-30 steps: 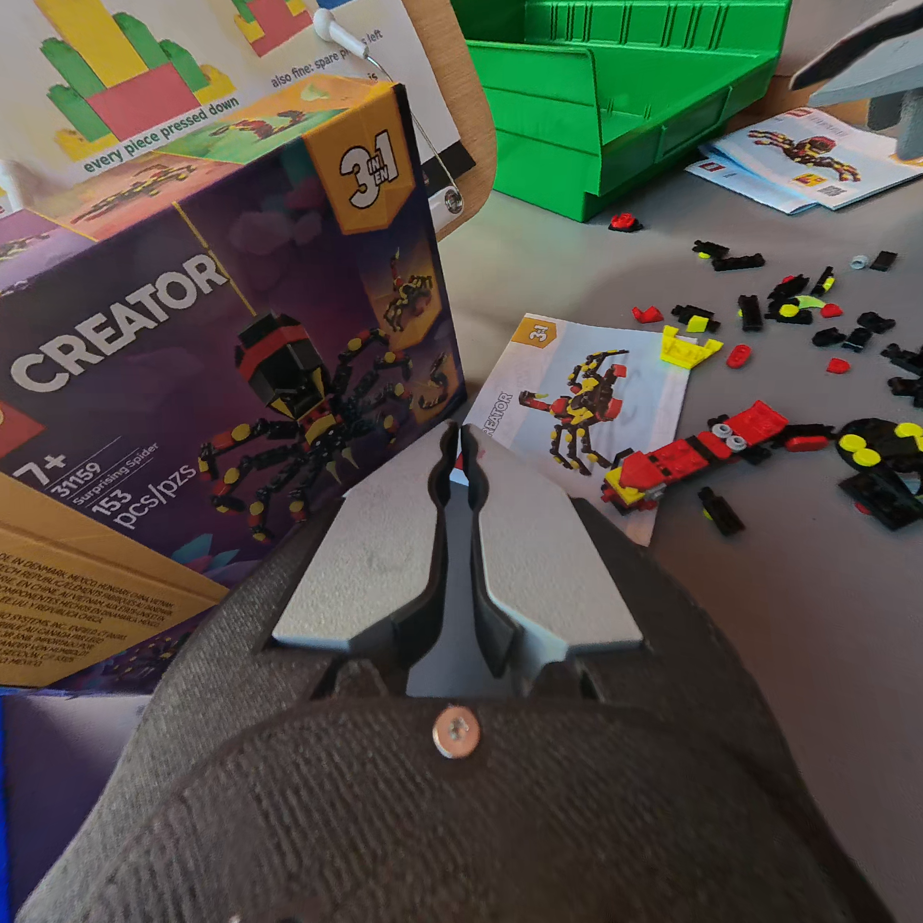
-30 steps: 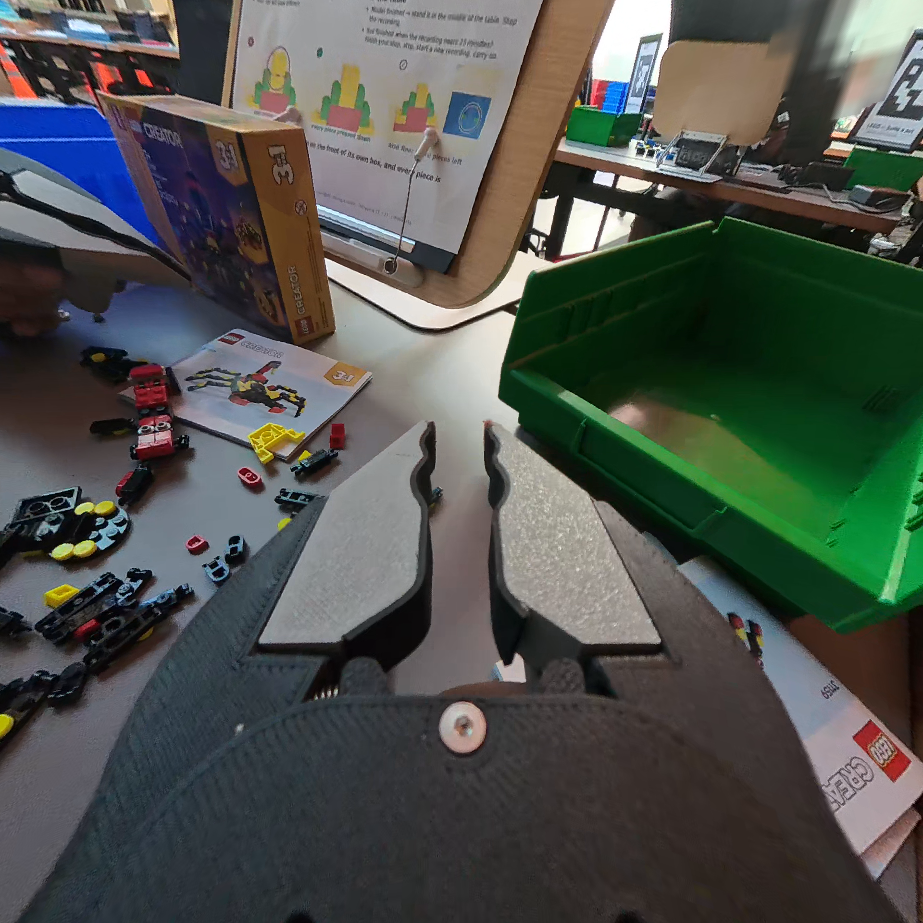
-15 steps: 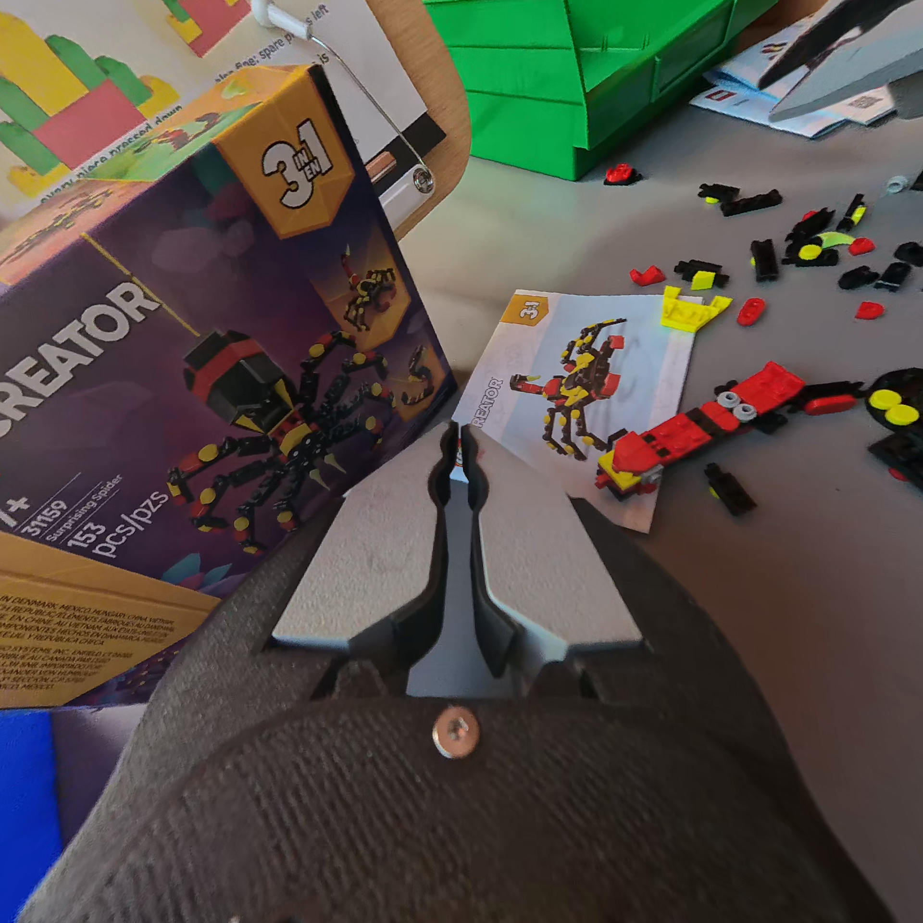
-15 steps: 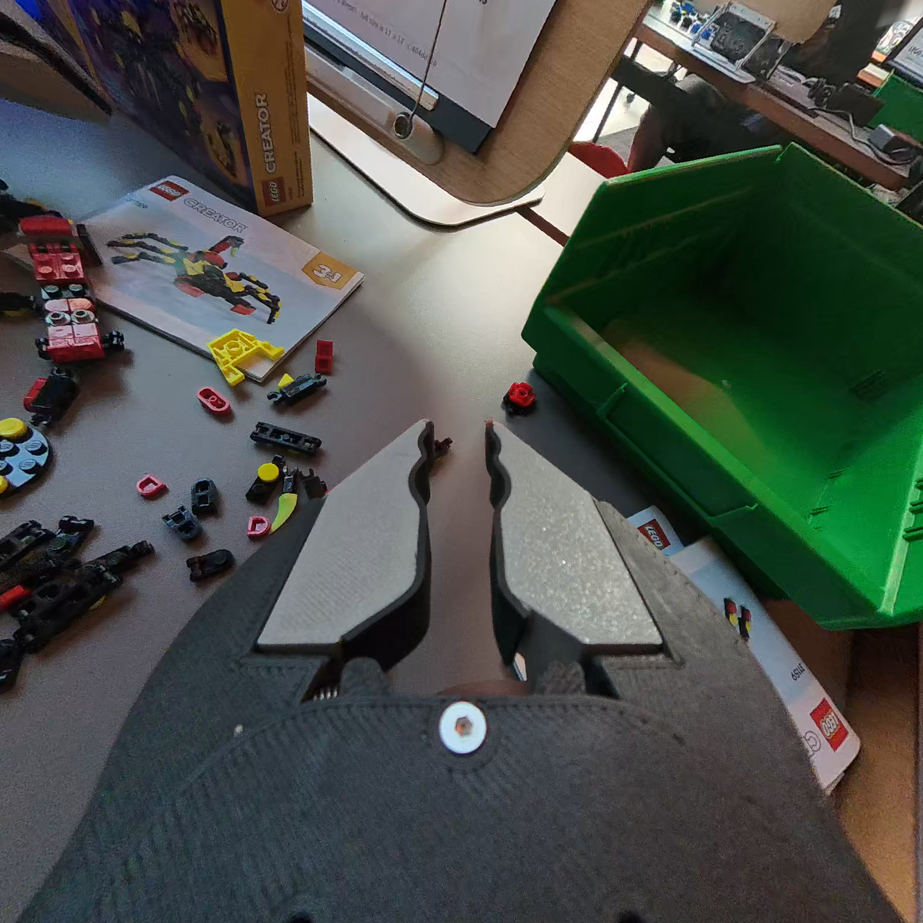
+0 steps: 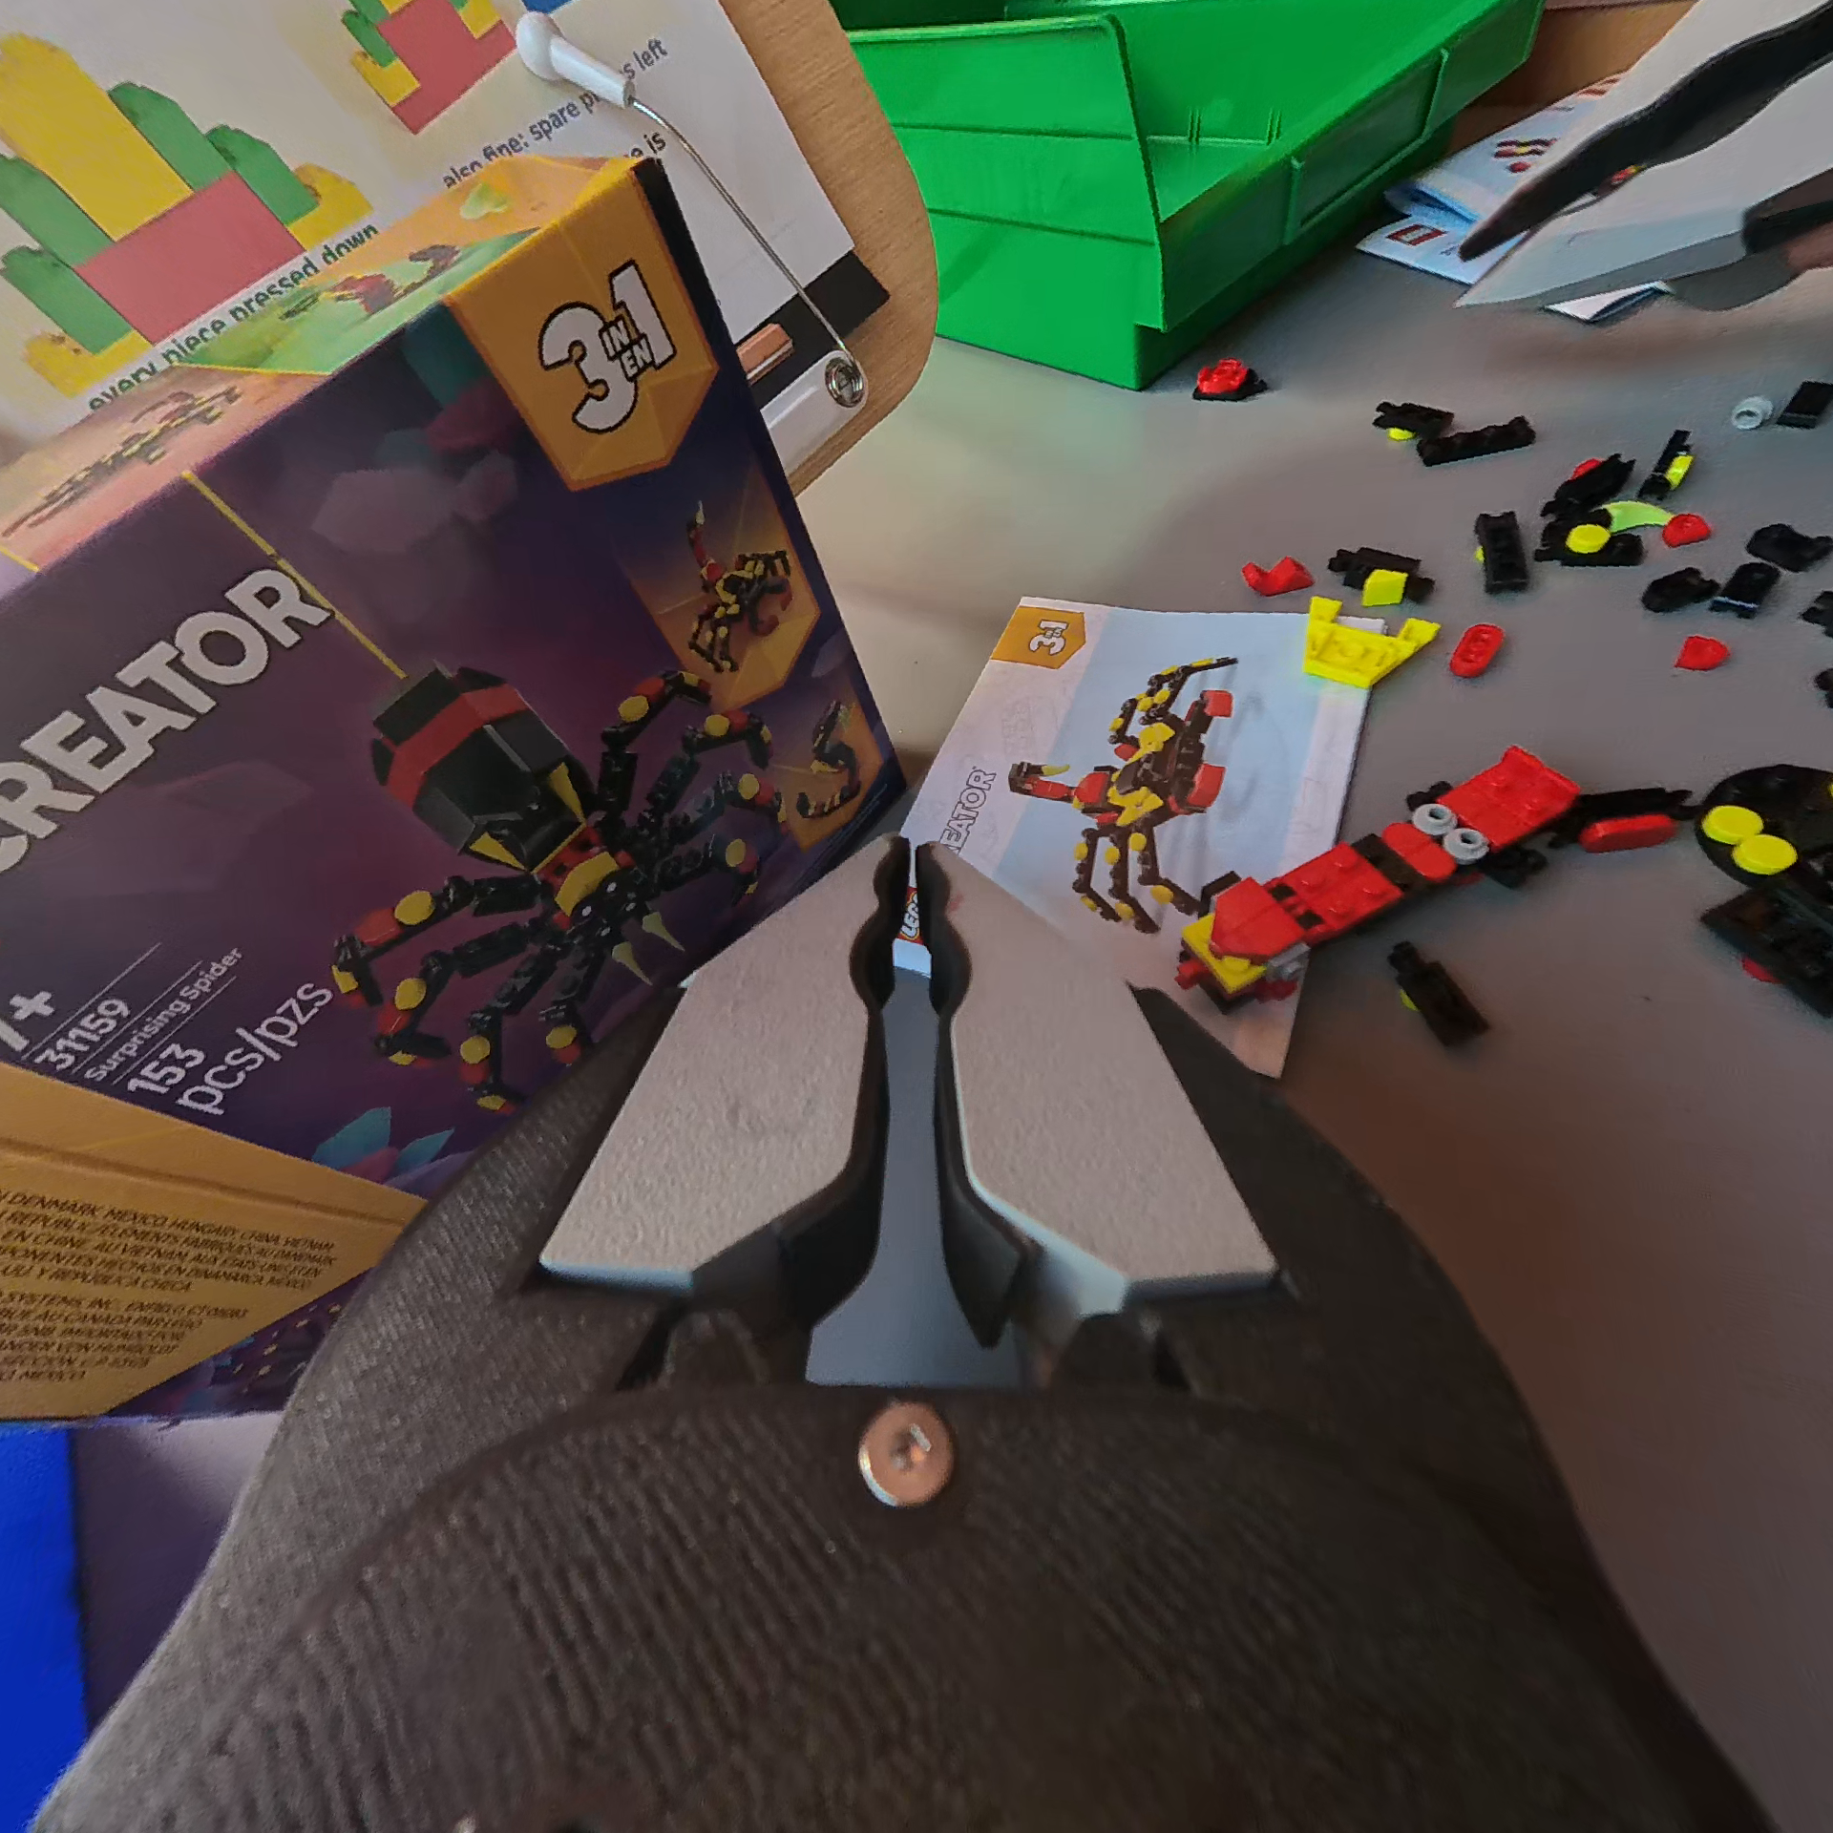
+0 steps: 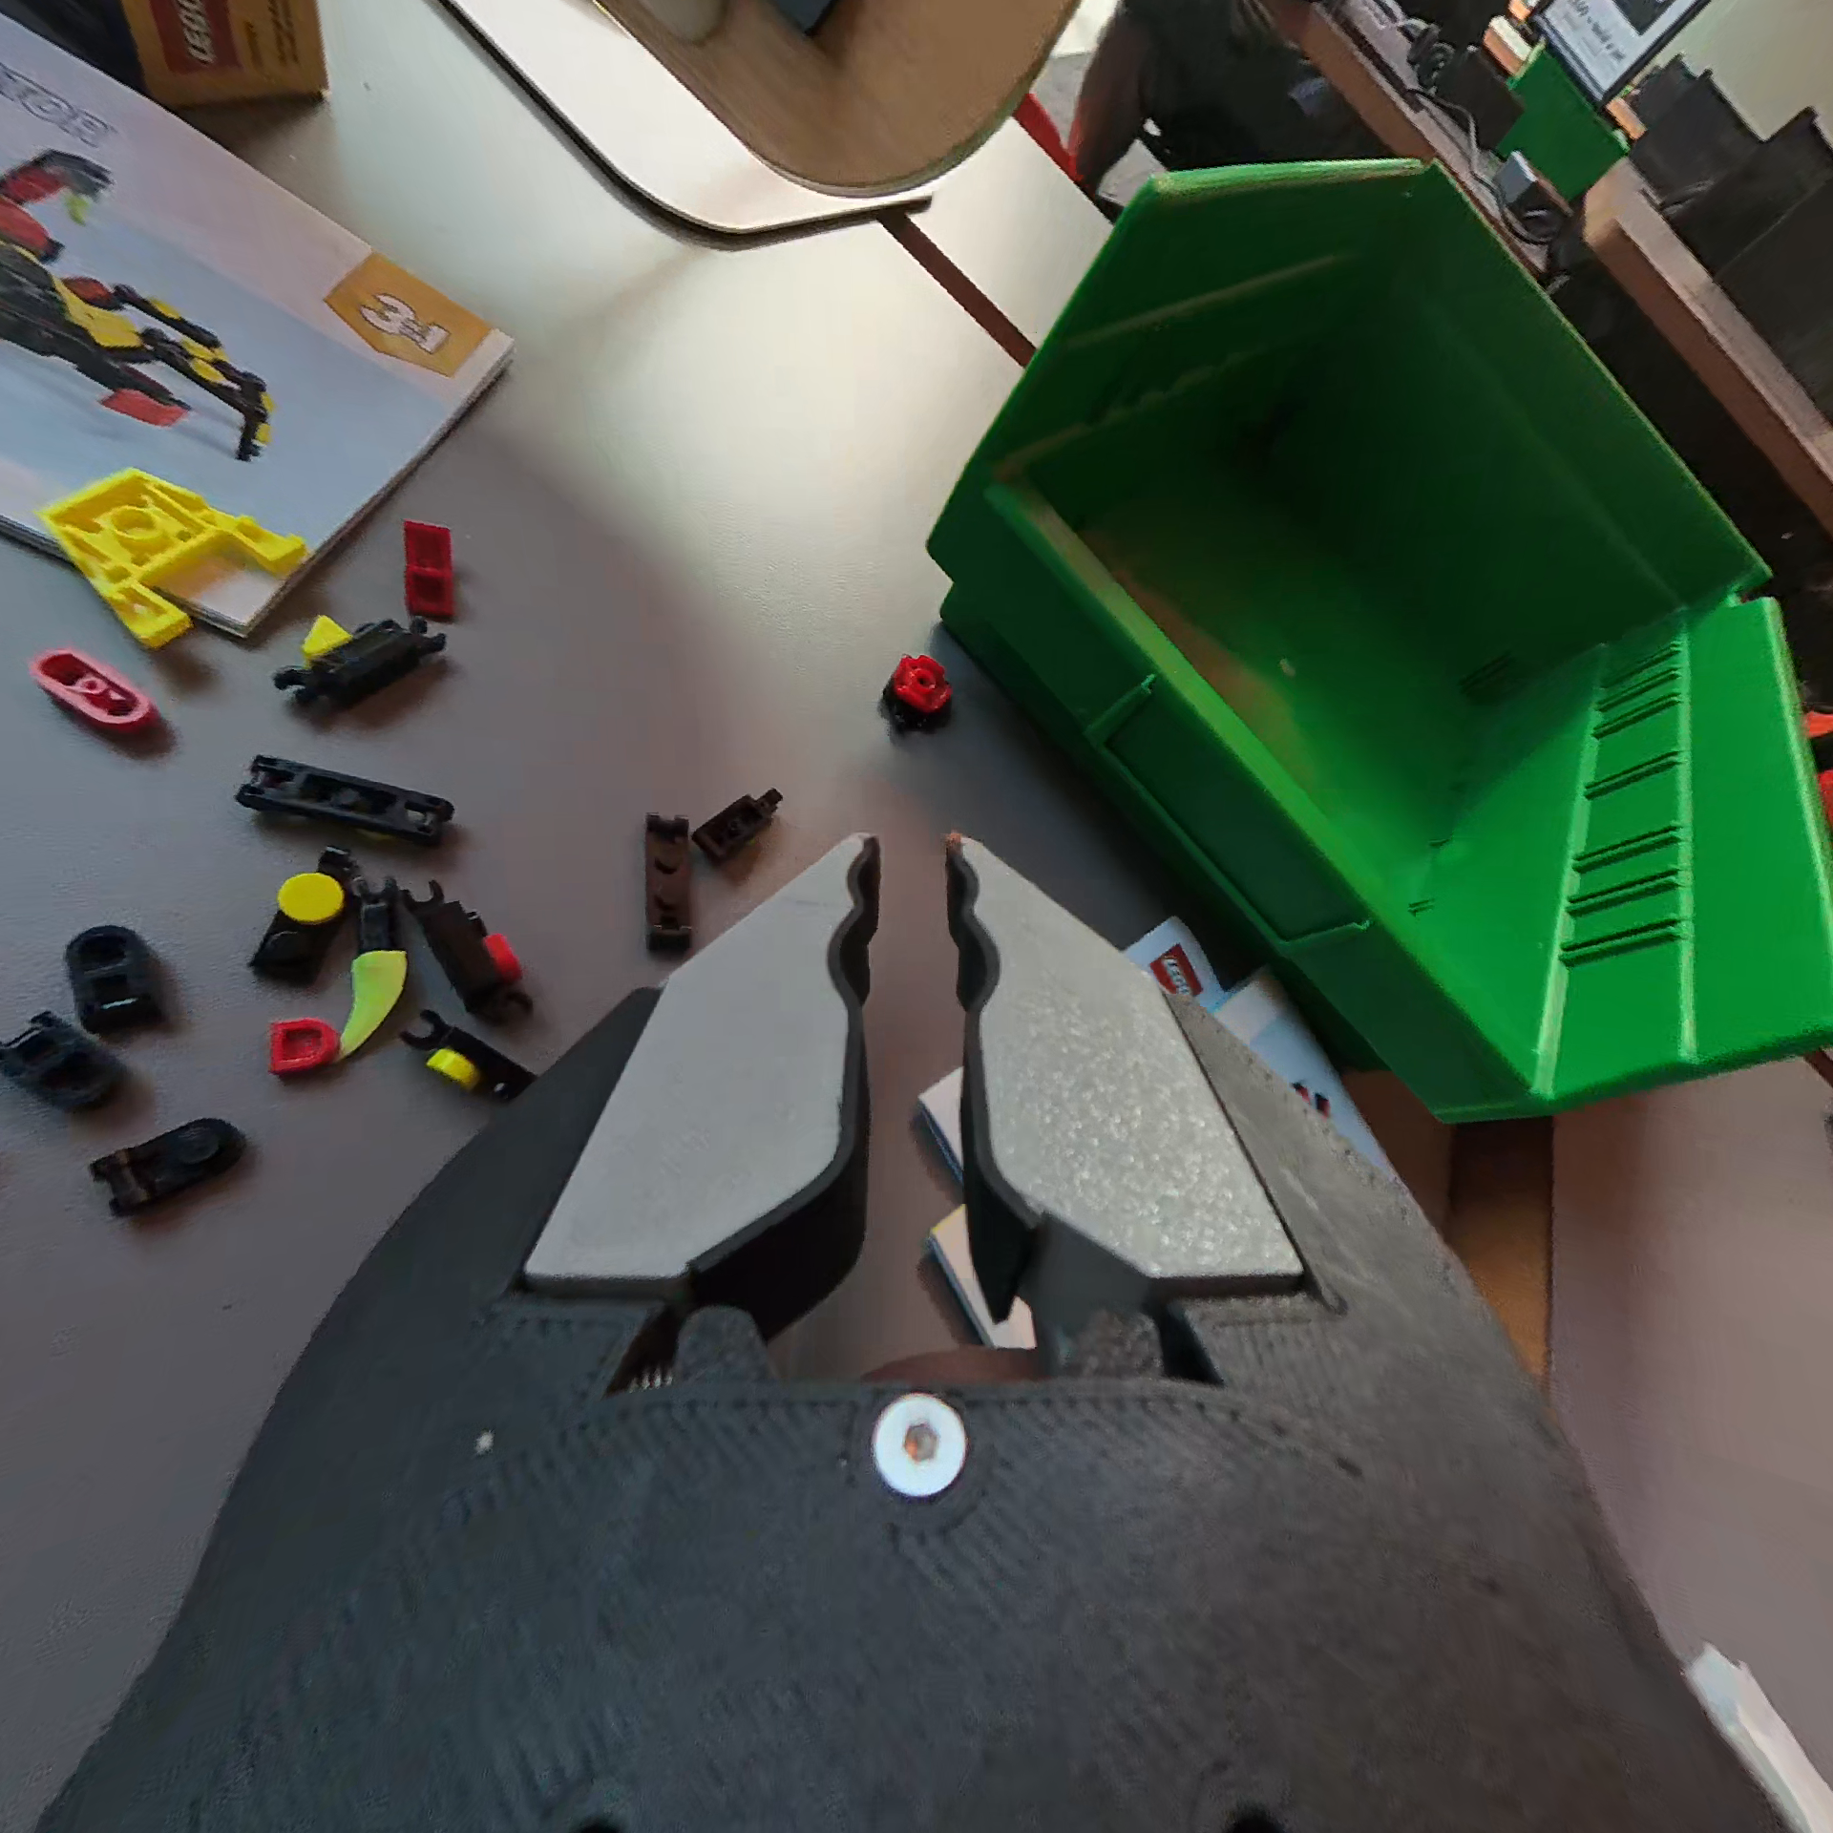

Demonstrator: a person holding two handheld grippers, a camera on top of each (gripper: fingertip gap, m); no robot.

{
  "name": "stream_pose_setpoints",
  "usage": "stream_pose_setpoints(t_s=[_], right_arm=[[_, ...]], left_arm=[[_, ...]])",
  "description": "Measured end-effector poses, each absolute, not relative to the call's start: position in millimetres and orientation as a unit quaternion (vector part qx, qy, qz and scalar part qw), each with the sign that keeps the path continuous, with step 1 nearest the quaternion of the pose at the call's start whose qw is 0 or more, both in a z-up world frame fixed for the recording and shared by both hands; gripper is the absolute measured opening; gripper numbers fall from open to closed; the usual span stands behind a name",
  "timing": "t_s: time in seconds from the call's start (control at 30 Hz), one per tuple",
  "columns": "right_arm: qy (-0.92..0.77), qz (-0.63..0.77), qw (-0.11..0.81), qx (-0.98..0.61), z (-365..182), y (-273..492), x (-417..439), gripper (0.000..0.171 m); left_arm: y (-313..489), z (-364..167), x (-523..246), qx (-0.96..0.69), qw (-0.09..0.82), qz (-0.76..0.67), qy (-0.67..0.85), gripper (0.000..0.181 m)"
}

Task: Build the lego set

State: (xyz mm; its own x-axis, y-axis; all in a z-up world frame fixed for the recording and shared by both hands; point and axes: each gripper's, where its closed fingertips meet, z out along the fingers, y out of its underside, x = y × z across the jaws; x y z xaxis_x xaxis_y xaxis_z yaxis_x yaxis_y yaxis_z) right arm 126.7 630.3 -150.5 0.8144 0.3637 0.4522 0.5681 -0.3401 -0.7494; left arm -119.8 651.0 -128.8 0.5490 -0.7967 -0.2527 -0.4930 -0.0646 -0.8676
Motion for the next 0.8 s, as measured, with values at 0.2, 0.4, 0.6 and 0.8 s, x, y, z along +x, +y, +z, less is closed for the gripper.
stream_pose_setpoints(t_s=[0.2,0.4,0.6,0.8], right_arm=[[-0.266,-0.144,0.493,-0.816,-151,653,129,0.011],[-0.232,-0.107,0.468,-0.846,-158,679,119,0.015],[-0.194,-0.037,0.467,-0.862,-157,695,115,0.012],[-0.2,0.002,0.433,-0.879,-168,694,111,0.002]], left_arm=[[651,-129,-119,-0.716,0.512,-0.154,0.45,0.0],[651,-130,-116,-0.718,0.505,-0.158,0.453,0.0],[649,-135,-111,-0.714,0.498,-0.143,0.471,0.0],[647,-138,-110,-0.709,0.497,-0.127,0.484,0.0]])
